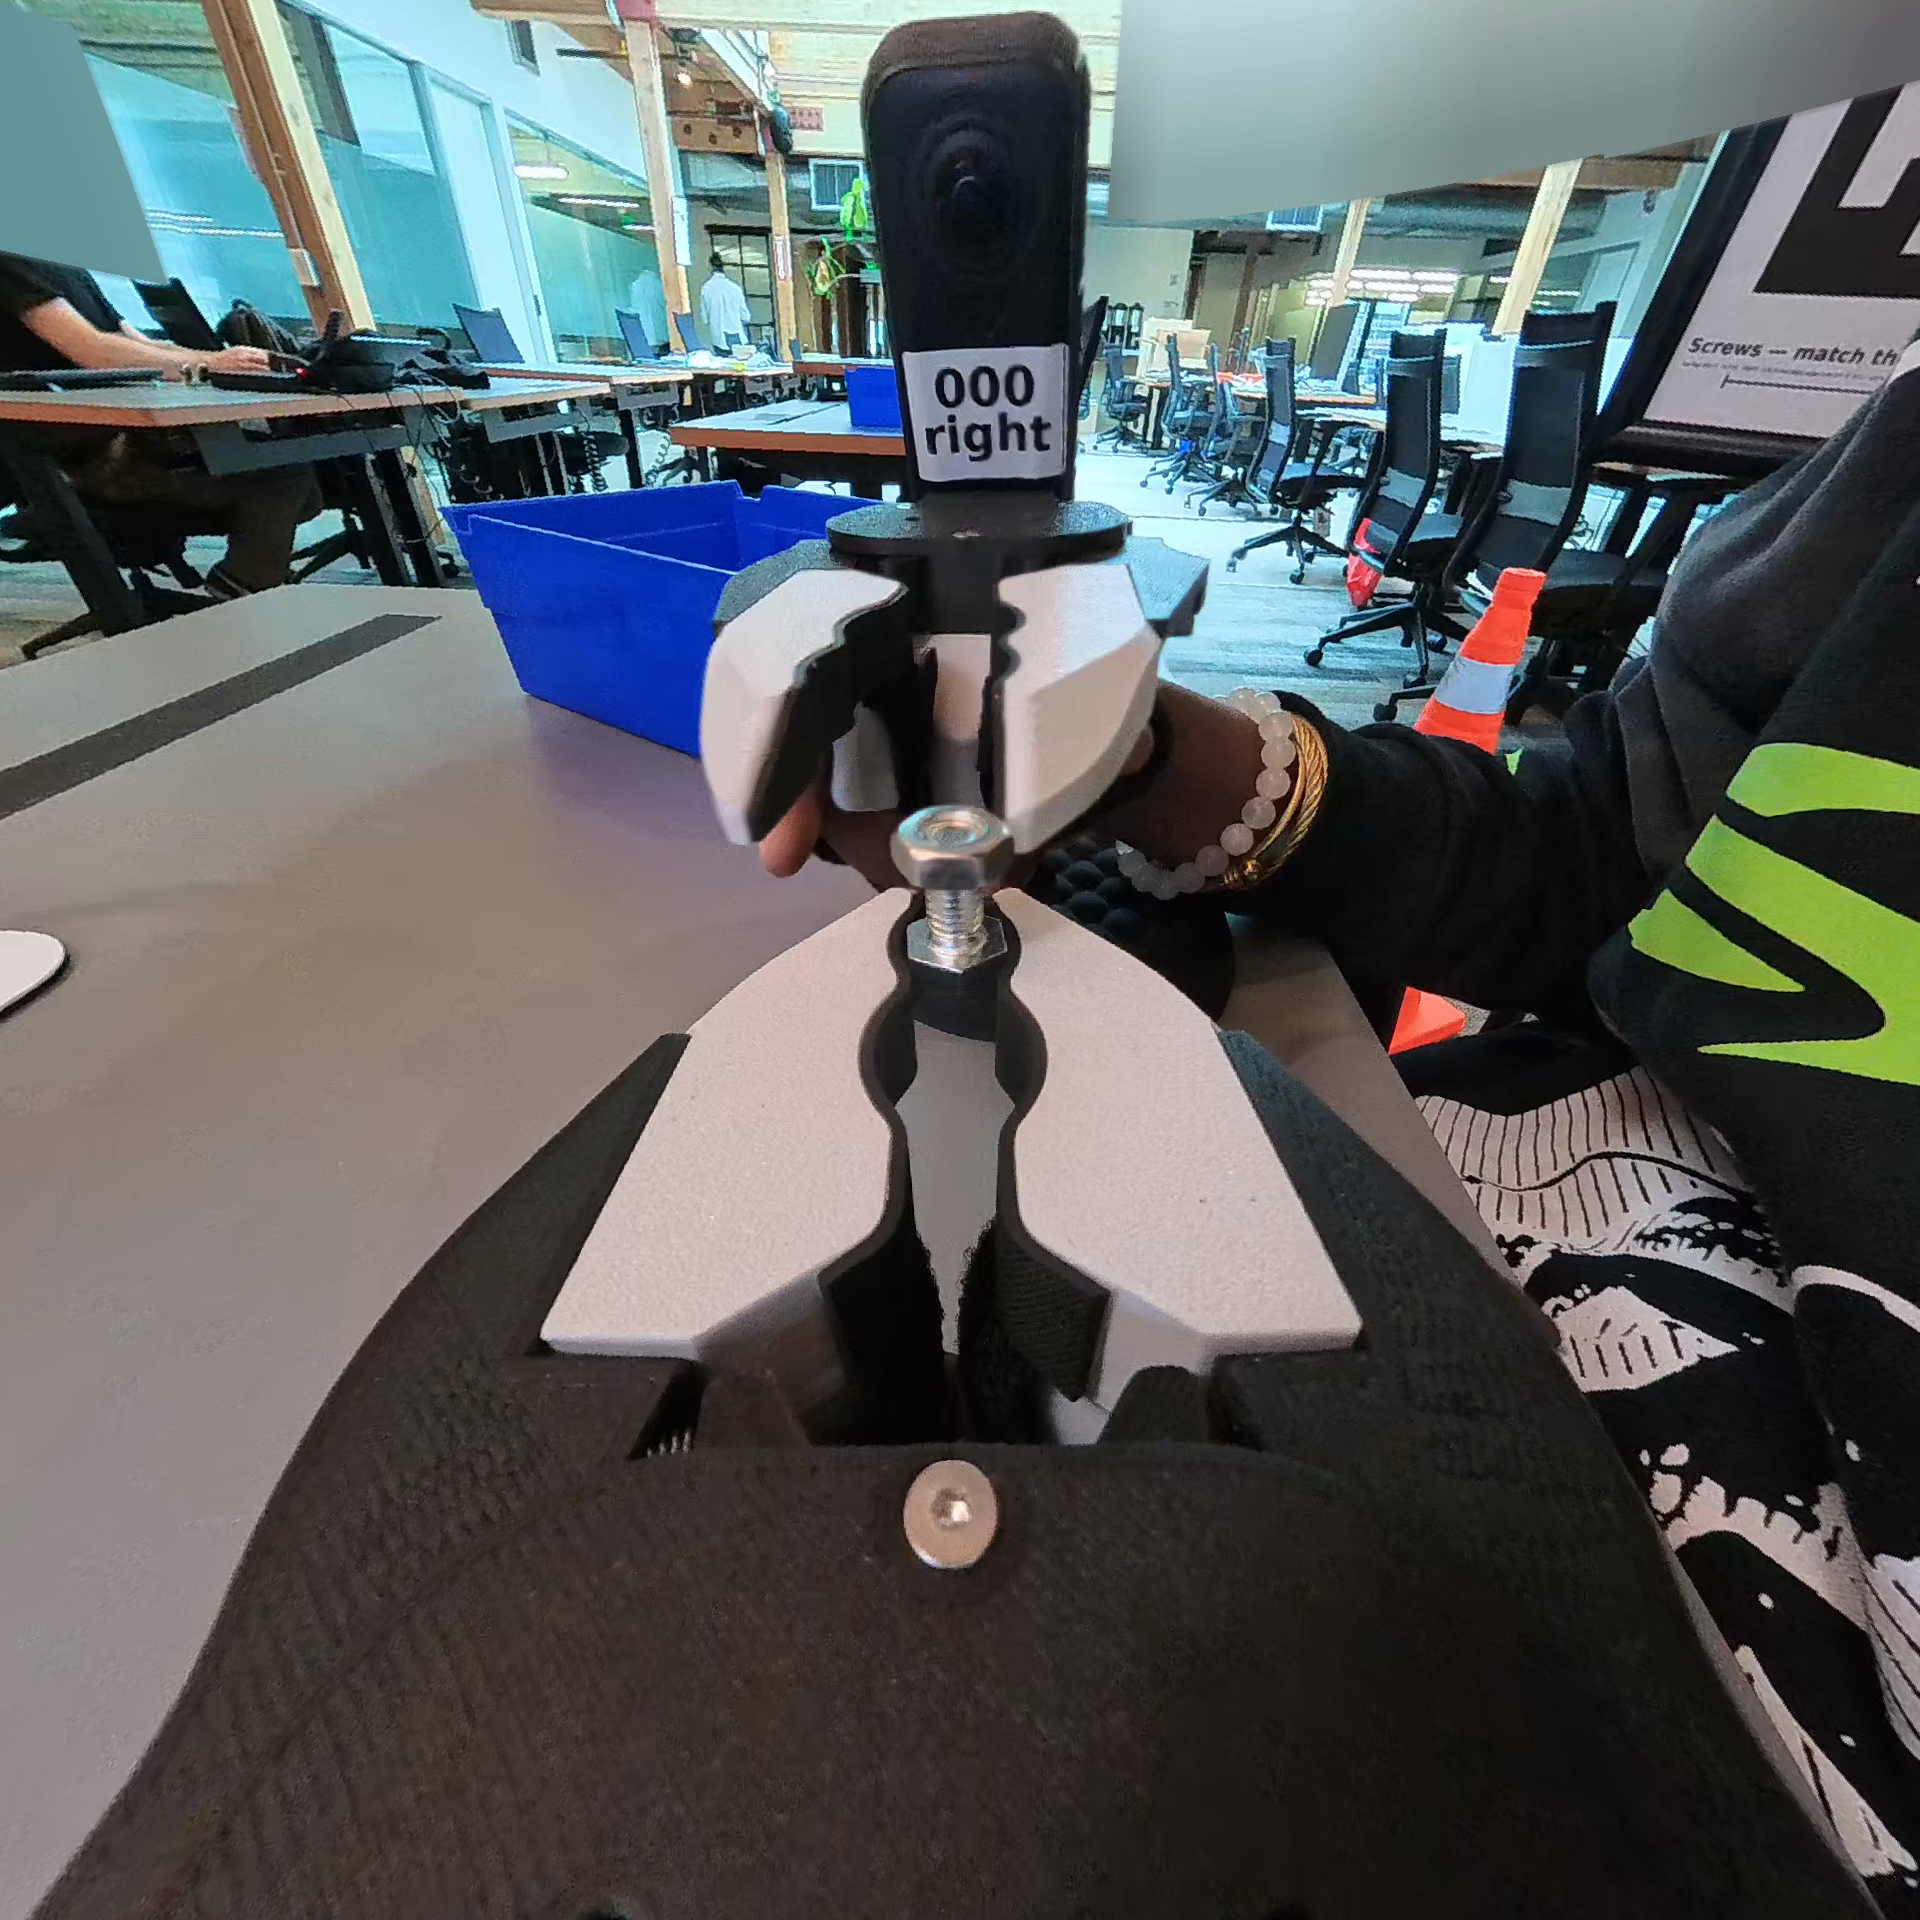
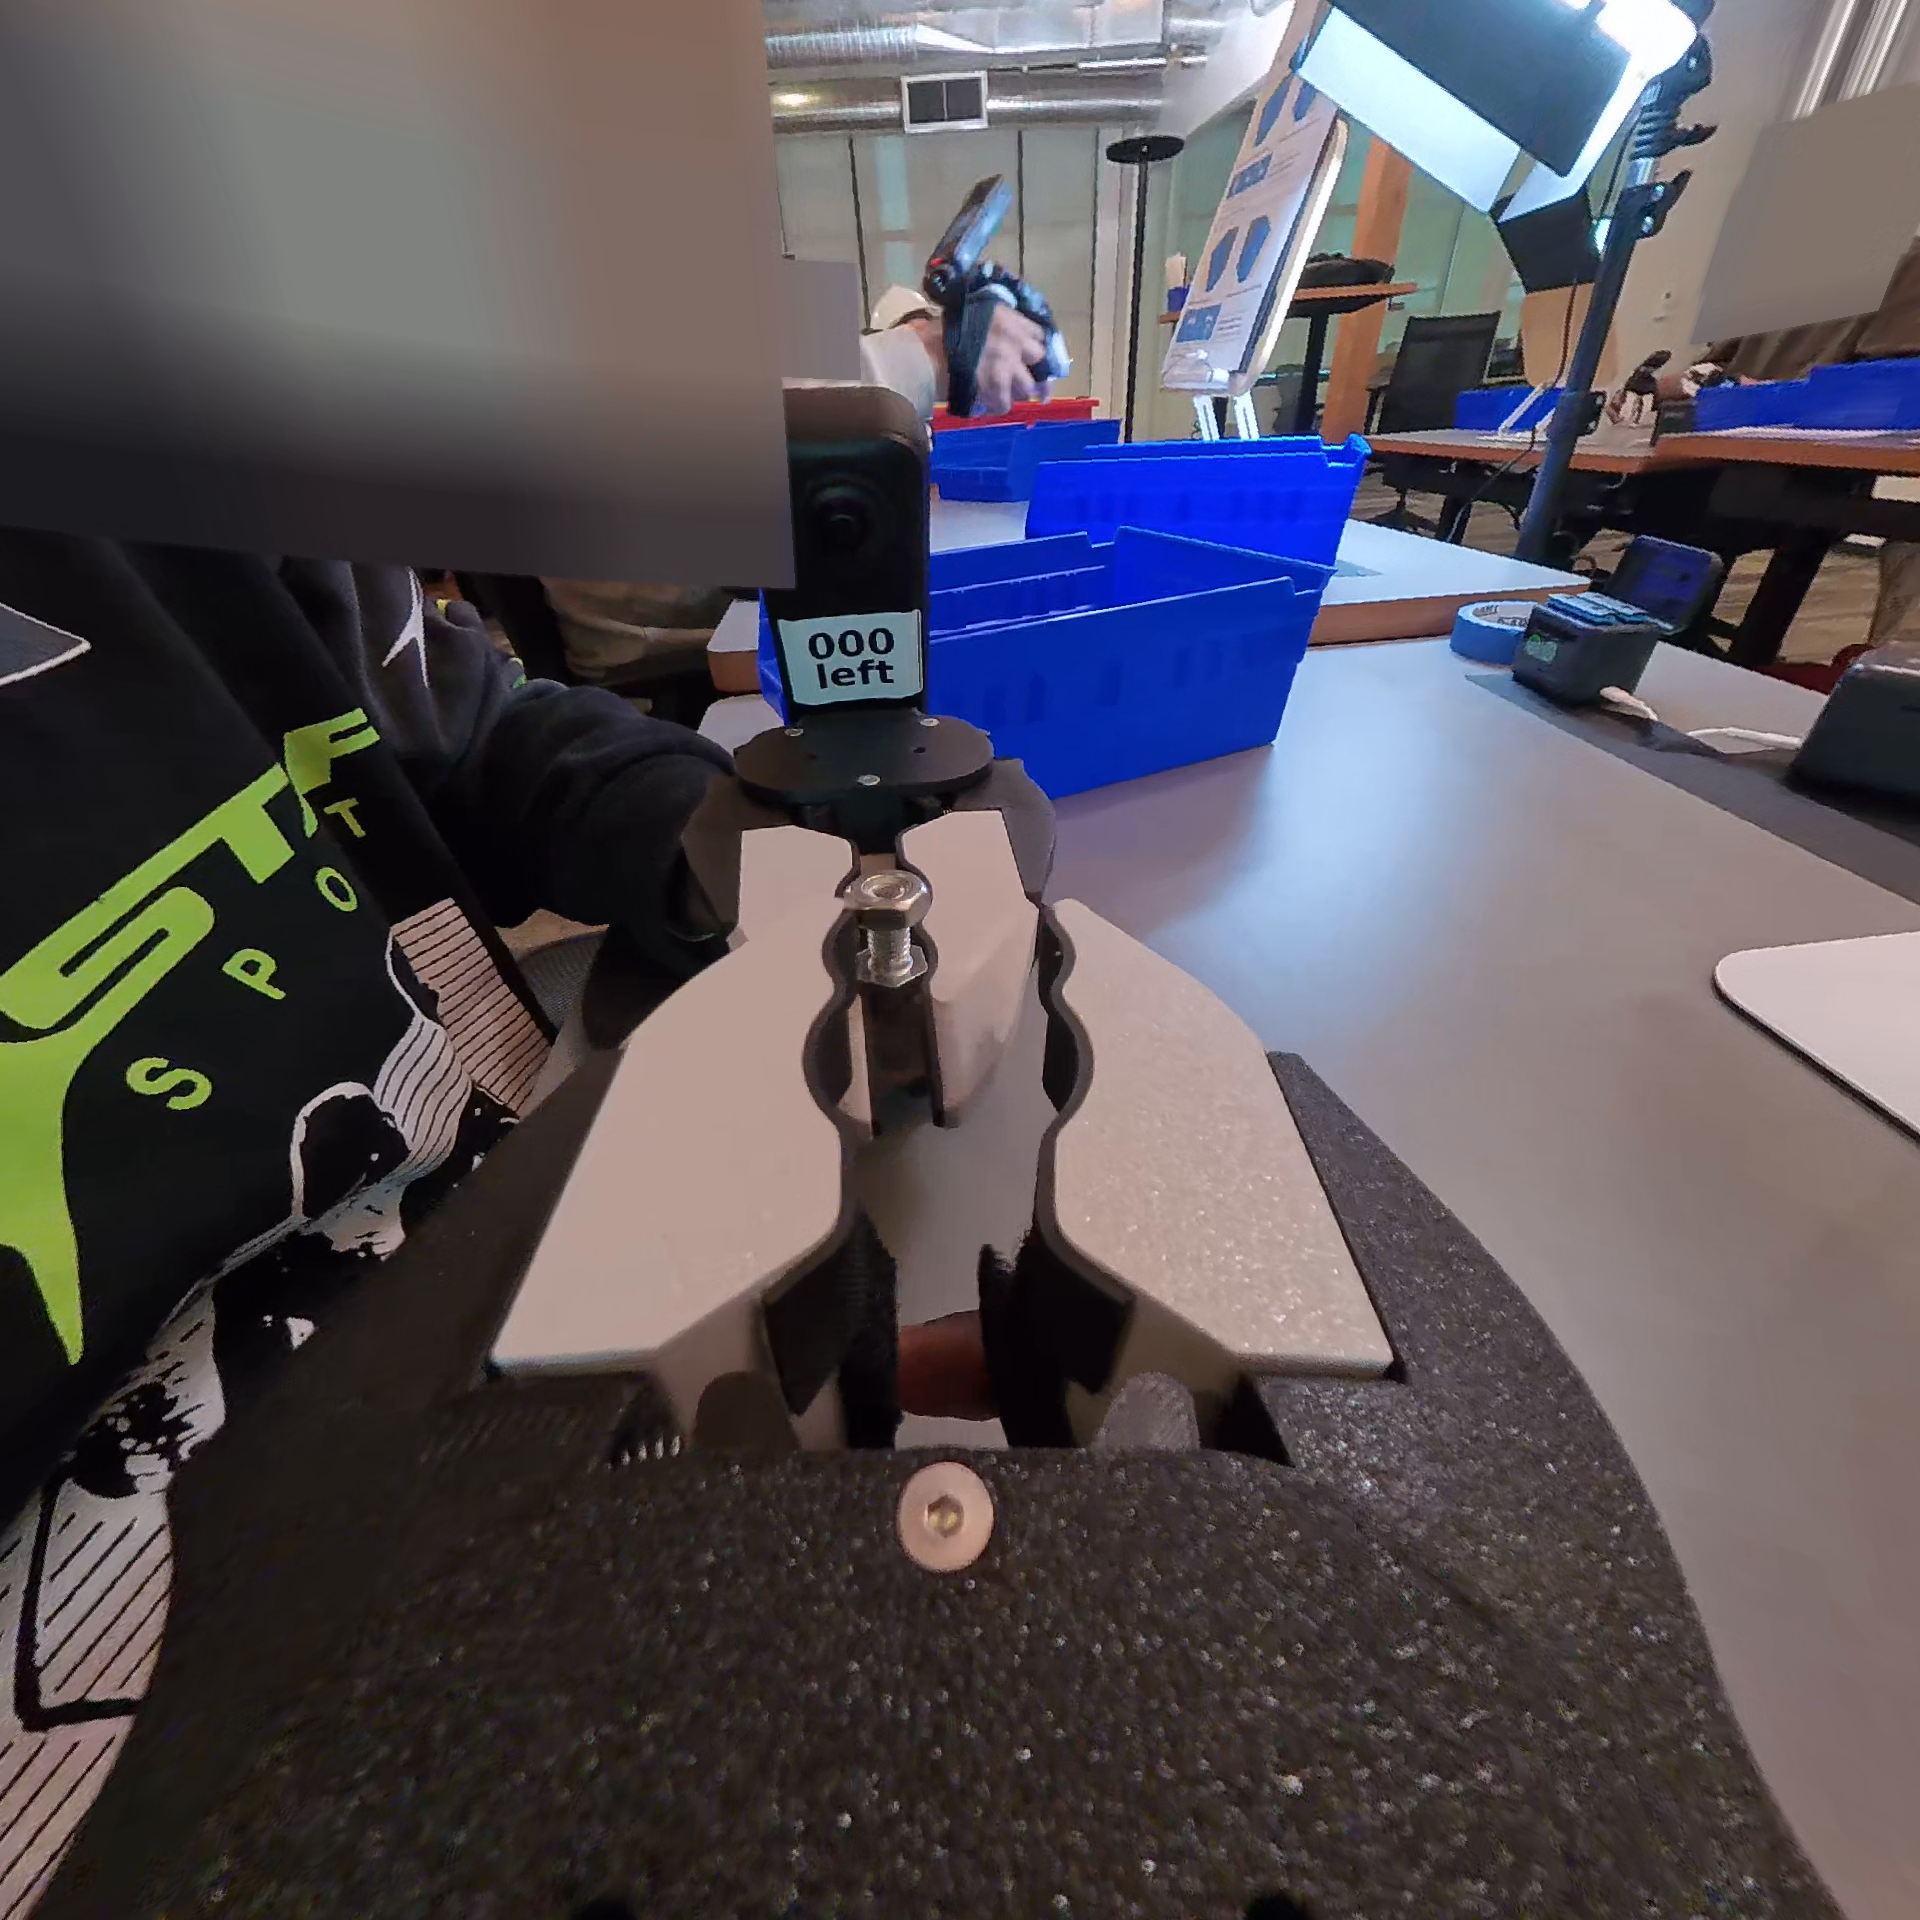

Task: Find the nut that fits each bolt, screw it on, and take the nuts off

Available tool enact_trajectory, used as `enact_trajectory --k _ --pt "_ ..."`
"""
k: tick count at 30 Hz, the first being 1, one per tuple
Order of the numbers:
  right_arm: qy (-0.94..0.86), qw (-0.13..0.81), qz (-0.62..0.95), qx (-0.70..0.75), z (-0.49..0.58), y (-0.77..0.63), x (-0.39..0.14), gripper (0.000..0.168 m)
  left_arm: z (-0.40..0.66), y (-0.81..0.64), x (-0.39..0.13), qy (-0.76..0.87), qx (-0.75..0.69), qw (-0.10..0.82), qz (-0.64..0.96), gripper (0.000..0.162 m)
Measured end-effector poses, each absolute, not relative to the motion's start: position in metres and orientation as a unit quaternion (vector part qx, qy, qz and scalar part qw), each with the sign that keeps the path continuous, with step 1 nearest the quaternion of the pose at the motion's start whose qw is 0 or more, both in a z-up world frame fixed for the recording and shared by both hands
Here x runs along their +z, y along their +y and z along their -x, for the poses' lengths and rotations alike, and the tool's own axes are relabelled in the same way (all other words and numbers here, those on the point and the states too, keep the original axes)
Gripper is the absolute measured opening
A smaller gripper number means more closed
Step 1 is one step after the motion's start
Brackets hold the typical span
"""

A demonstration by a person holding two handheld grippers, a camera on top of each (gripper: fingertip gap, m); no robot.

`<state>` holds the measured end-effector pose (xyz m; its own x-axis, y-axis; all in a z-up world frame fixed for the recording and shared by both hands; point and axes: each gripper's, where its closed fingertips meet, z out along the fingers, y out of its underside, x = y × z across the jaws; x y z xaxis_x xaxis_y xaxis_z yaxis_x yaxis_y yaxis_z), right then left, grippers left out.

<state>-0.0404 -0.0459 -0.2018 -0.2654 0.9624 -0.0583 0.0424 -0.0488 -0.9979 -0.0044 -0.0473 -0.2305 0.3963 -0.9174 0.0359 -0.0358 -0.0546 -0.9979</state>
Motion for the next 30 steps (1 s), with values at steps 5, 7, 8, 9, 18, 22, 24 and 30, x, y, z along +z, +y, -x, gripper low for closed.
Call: enact_trajectory --k 5,7,8,9,18,22,24,30 --pt "-0.542 0.421 0.452 0.570 0.036 -0.038 -0.196 0.011 0.004 -0.048 -0.231 0.392 -0.389 0.566 0.612 0.010" --pt "-0.544 0.419 0.444 0.576 0.036 -0.043 -0.195 0.020 0.004 -0.048 -0.231 0.390 -0.389 0.566 0.613 0.010" --pt "-0.547 0.415 0.441 0.578 0.037 -0.045 -0.195 0.025 0.004 -0.047 -0.230 0.389 -0.389 0.567 0.613 0.010" --pt "-0.549 0.412 0.439 0.580 0.038 -0.047 -0.195 0.030 0.005 -0.047 -0.230 0.388 -0.388 0.568 0.613 0.010" --pt "-0.542 0.423 0.459 0.562 0.038 -0.037 -0.199 0.016 0.005 -0.048 -0.229 0.386 -0.393 0.568 0.611 0.010" --pt "-0.541 0.422 0.445 0.575 0.036 -0.041 -0.194 0.022 0.004 -0.048 -0.231 0.389 -0.389 0.567 0.613 0.010" --pt "-0.548 0.415 0.440 0.577 0.038 -0.046 -0.195 0.031 0.005 -0.047 -0.230 0.389 -0.388 0.567 0.613 0.010" --pt "-0.552 0.415 0.454 0.563 0.039 -0.042 -0.200 0.027 0.005 -0.047 -0.230 0.387 -0.389 0.568 0.613 0.010"
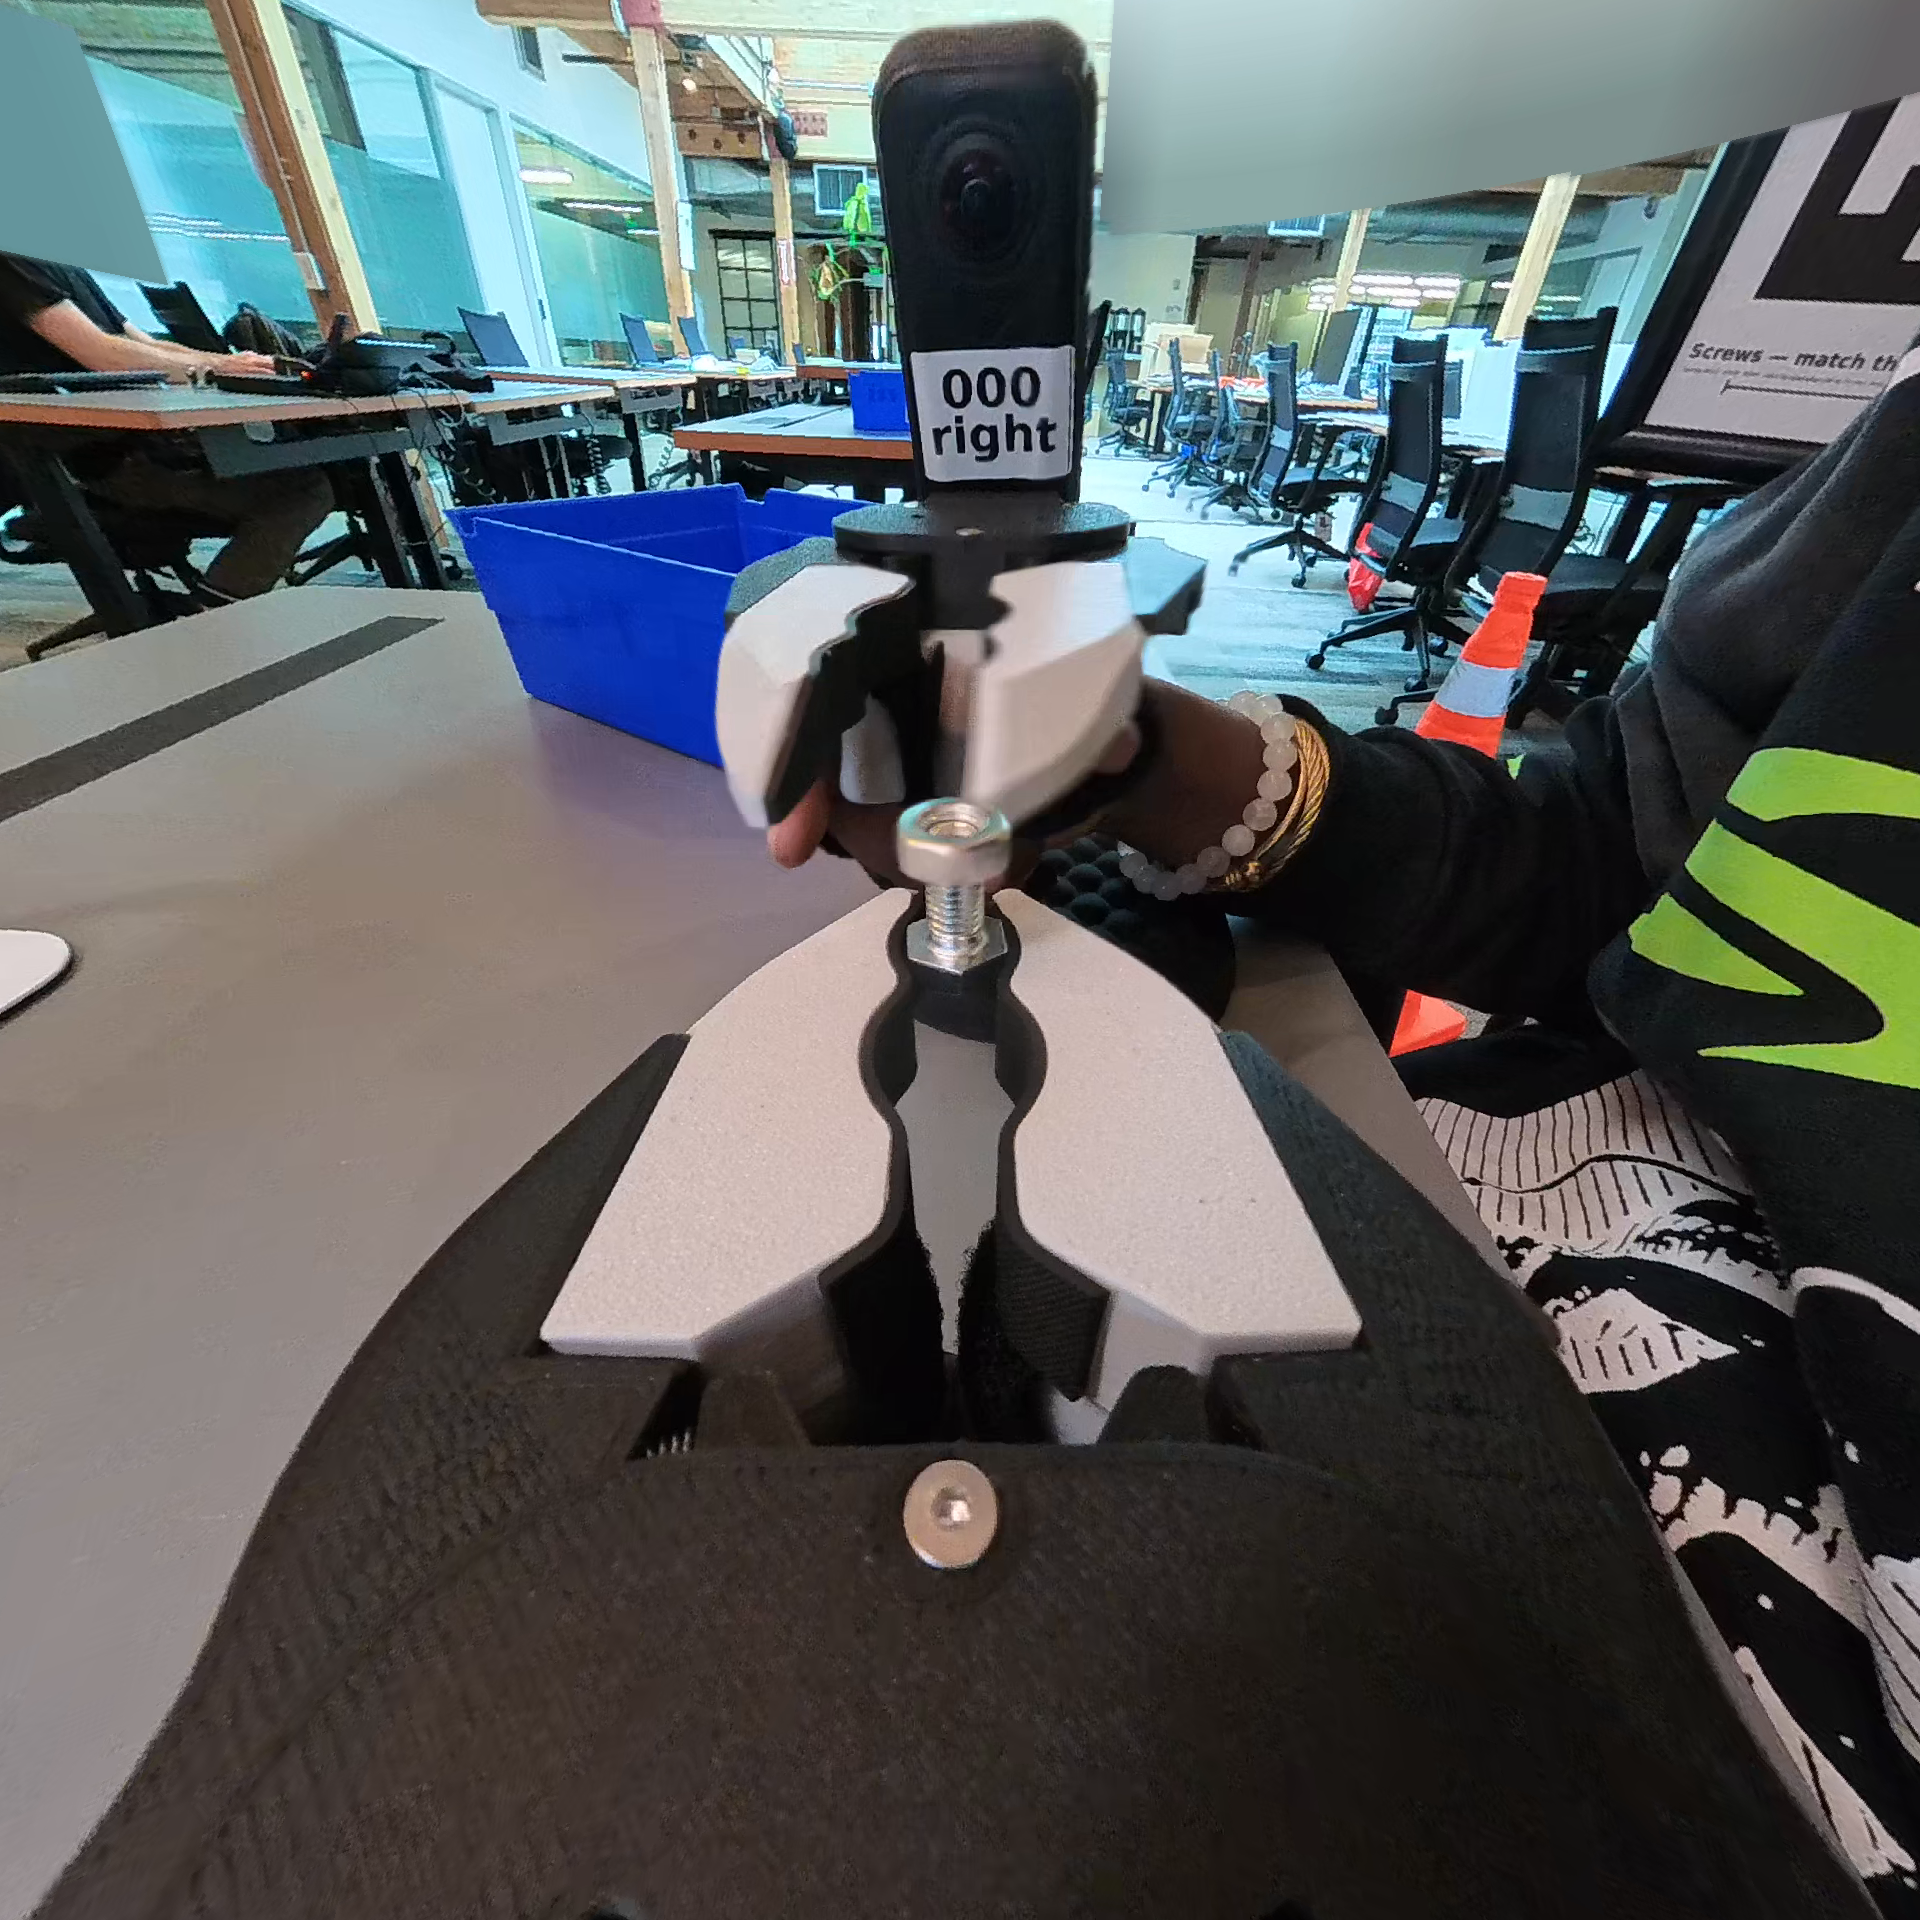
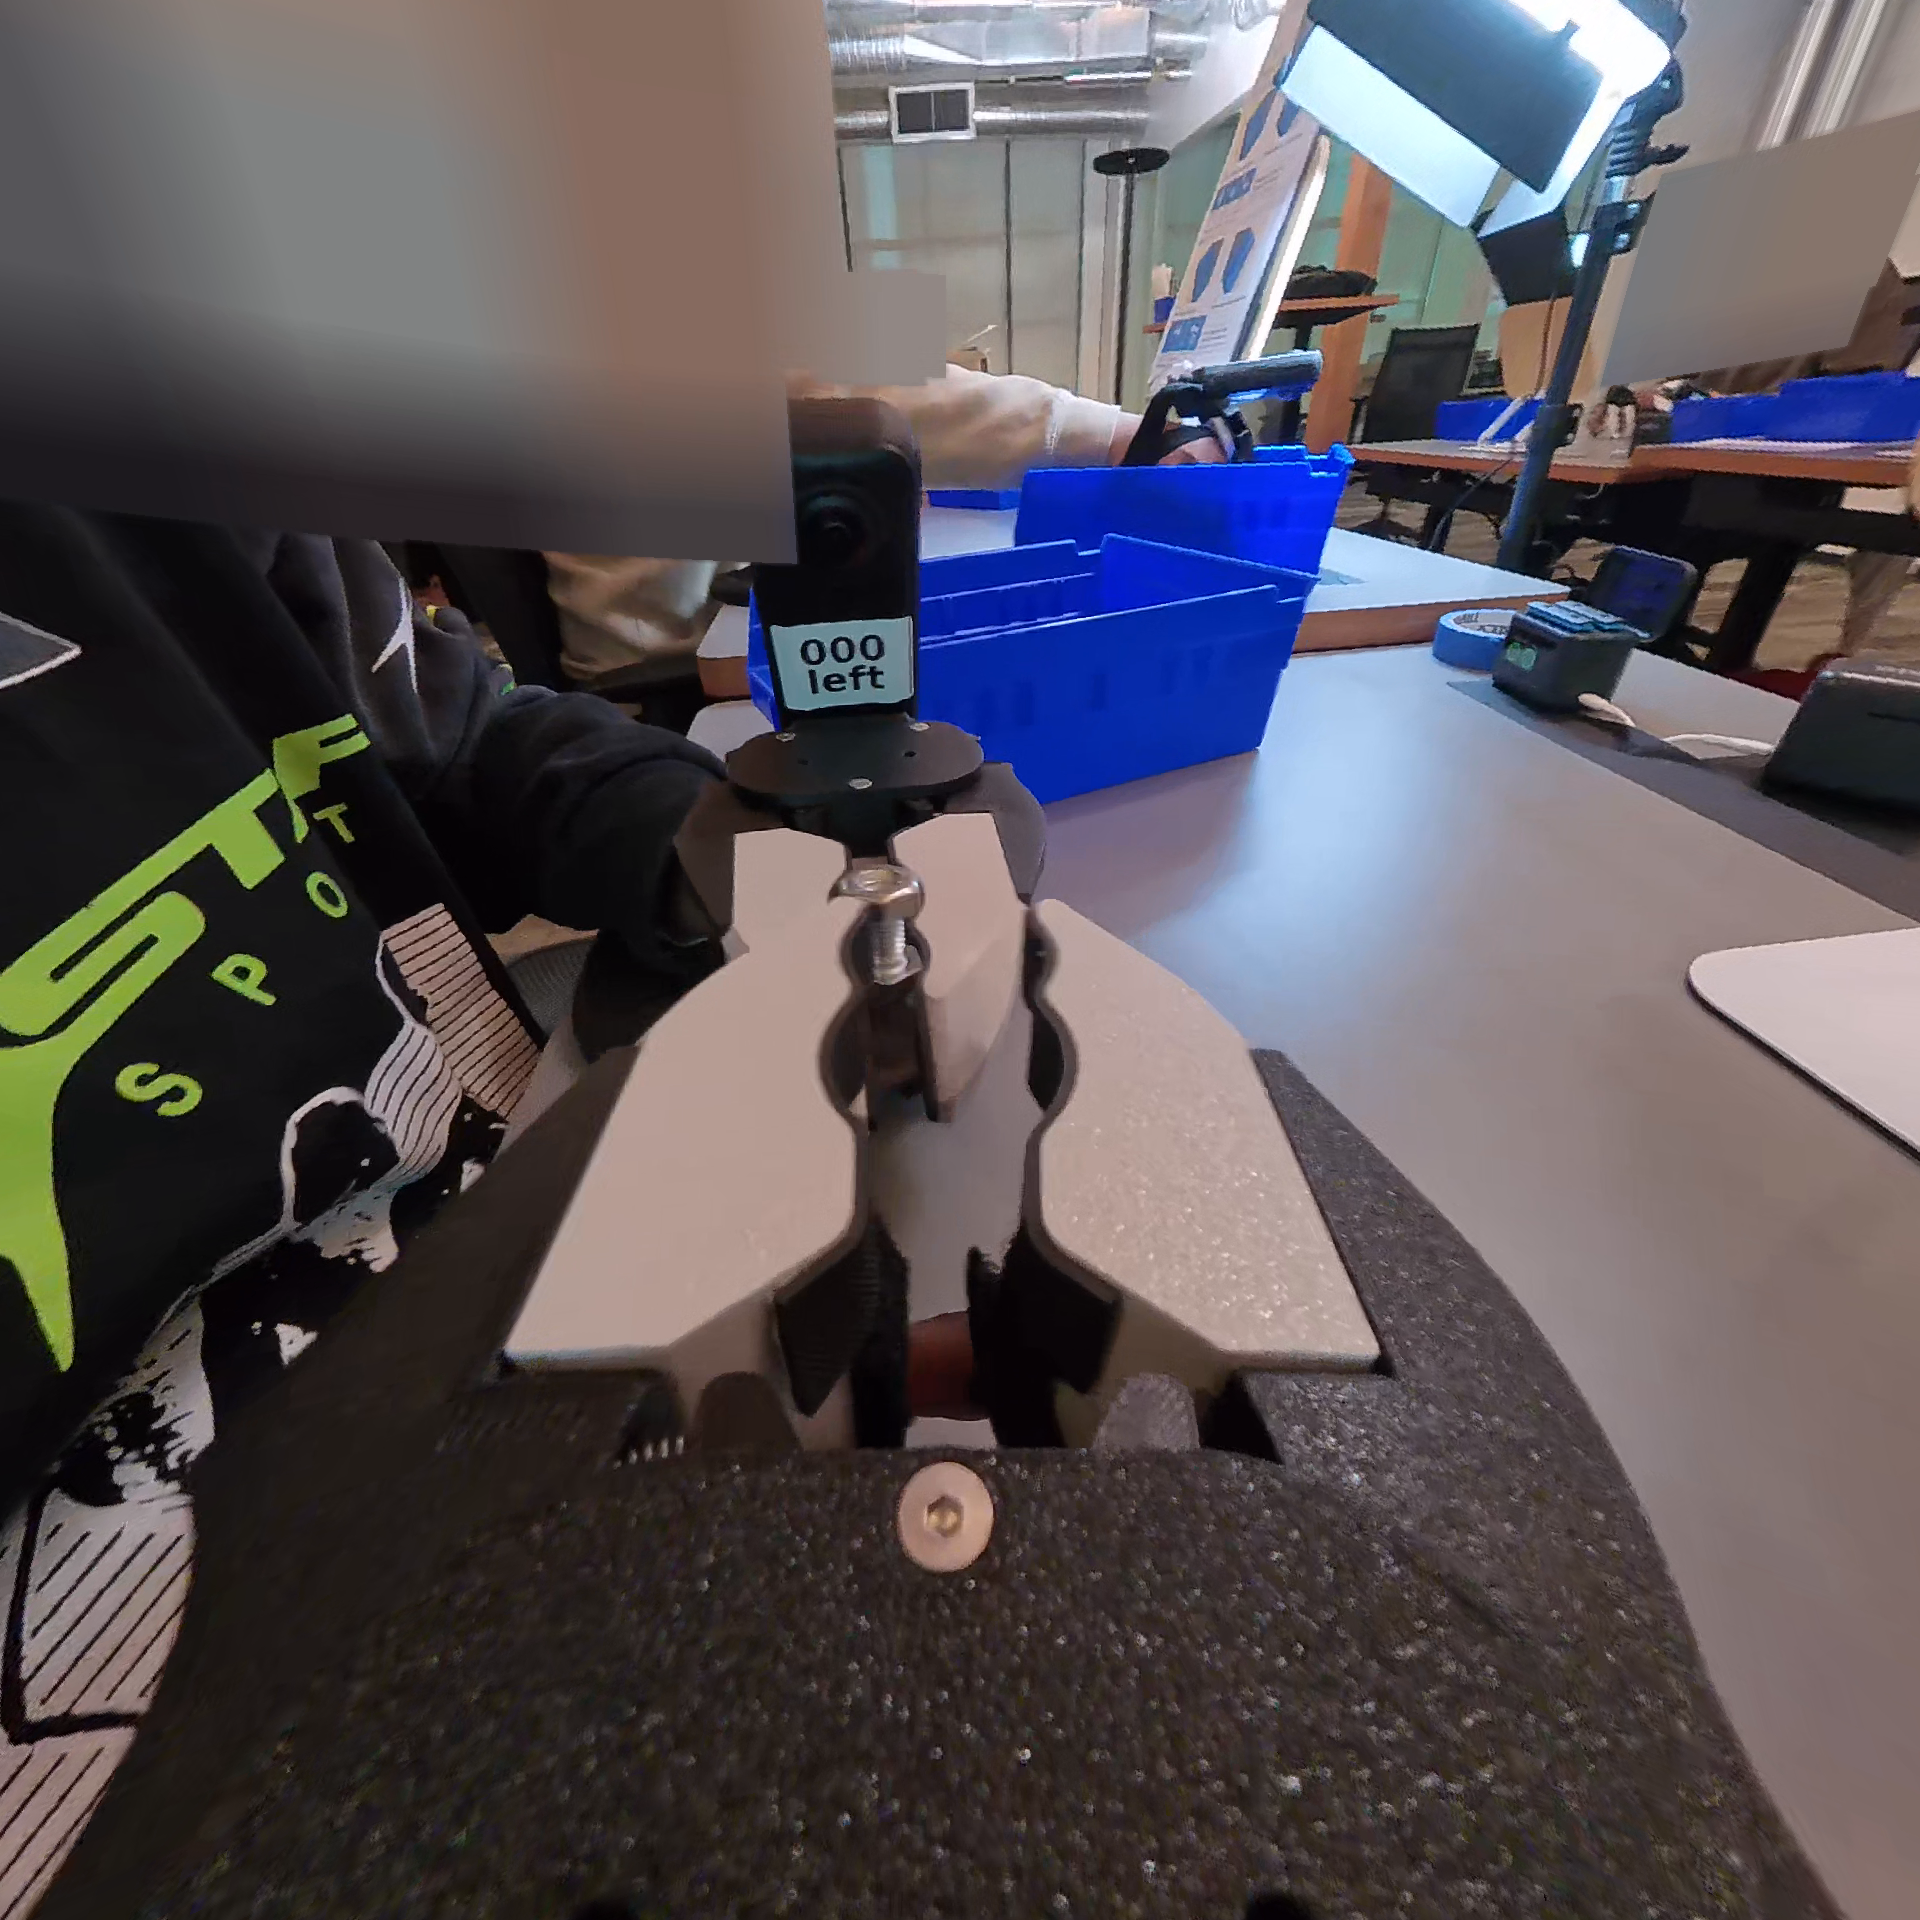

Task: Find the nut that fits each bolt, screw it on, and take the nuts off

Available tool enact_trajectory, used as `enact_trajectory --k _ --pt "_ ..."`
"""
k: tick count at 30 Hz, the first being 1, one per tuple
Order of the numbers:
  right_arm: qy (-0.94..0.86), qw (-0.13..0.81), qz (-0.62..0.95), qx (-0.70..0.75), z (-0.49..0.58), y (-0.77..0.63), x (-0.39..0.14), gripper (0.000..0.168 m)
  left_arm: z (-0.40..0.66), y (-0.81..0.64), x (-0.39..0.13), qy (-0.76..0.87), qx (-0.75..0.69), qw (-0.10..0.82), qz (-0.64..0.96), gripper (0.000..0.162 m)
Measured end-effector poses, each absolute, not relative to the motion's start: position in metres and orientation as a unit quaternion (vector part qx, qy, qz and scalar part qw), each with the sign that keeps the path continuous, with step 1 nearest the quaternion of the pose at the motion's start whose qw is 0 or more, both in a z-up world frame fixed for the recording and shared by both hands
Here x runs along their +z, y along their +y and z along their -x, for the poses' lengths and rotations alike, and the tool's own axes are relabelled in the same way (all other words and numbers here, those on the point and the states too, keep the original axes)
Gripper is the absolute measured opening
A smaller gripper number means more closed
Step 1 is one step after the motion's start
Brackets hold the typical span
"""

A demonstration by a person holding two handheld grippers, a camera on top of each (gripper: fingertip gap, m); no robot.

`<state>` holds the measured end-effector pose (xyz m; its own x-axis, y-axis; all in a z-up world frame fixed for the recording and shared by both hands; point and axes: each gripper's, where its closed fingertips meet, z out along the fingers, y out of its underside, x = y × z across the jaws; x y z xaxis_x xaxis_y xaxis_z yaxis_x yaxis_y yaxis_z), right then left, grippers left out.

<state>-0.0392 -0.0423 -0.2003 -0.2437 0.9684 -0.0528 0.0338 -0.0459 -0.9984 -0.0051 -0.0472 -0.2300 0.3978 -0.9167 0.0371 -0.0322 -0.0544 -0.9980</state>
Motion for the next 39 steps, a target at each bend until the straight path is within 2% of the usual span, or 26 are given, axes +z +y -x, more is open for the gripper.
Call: enact_trajectory --k 1,4,9,11,15,17,24,27,29,31,36,39 --pt "-0.546 0.422 0.459 0.560 0.038 -0.038 -0.200 0.019 0.005 -0.048 -0.229 0.387 -0.392 0.568 0.612 0.010" --pt "-0.541 0.426 0.453 0.567 0.036 -0.038 -0.196 0.015 0.004 -0.048 -0.231 0.391 -0.387 0.567 0.613 0.010" --pt "-0.552 0.414 0.440 0.575 0.039 -0.048 -0.196 0.039 0.005 -0.047 -0.230 0.388 -0.386 0.569 0.614 0.010" --pt "-0.552 0.416 0.443 0.571 0.040 -0.047 -0.197 0.040 0.005 -0.047 -0.231 0.389 -0.387 0.568 0.614 0.010" --pt "-0.539 0.431 0.455 0.563 0.036 -0.036 -0.196 0.020 0.004 -0.049 -0.231 0.391 -0.389 0.567 0.612 0.010" --pt "-0.536 0.434 0.451 0.567 0.035 -0.036 -0.194 0.018 0.004 -0.048 -0.231 0.392 -0.386 0.567 0.613 0.010" --pt "-0.557 0.414 0.444 0.567 0.042 -0.048 -0.200 0.045 0.005 -0.048 -0.231 0.390 -0.386 0.568 0.614 0.010" --pt "-0.552 0.419 0.450 0.563 0.040 -0.043 -0.199 0.035 0.005 -0.048 -0.231 0.389 -0.387 0.568 0.613 0.010" --pt "-0.541 0.428 0.450 0.567 0.037 -0.039 -0.195 0.020 0.005 -0.048 -0.231 0.390 -0.388 0.567 0.612 0.010" --pt "-0.541 0.429 0.445 0.571 0.036 -0.040 -0.193 0.017 0.004 -0.049 -0.232 0.393 -0.386 0.566 0.613 0.010" --pt "-0.554 0.417 0.435 0.575 0.039 -0.049 -0.195 0.036 0.005 -0.048 -0.231 0.390 -0.385 0.568 0.614 0.010" --pt "-0.556 0.417 0.441 0.568 0.041 -0.048 -0.198 0.035 0.004 -0.048 -0.232 0.391 -0.385 0.567 0.614 0.010"
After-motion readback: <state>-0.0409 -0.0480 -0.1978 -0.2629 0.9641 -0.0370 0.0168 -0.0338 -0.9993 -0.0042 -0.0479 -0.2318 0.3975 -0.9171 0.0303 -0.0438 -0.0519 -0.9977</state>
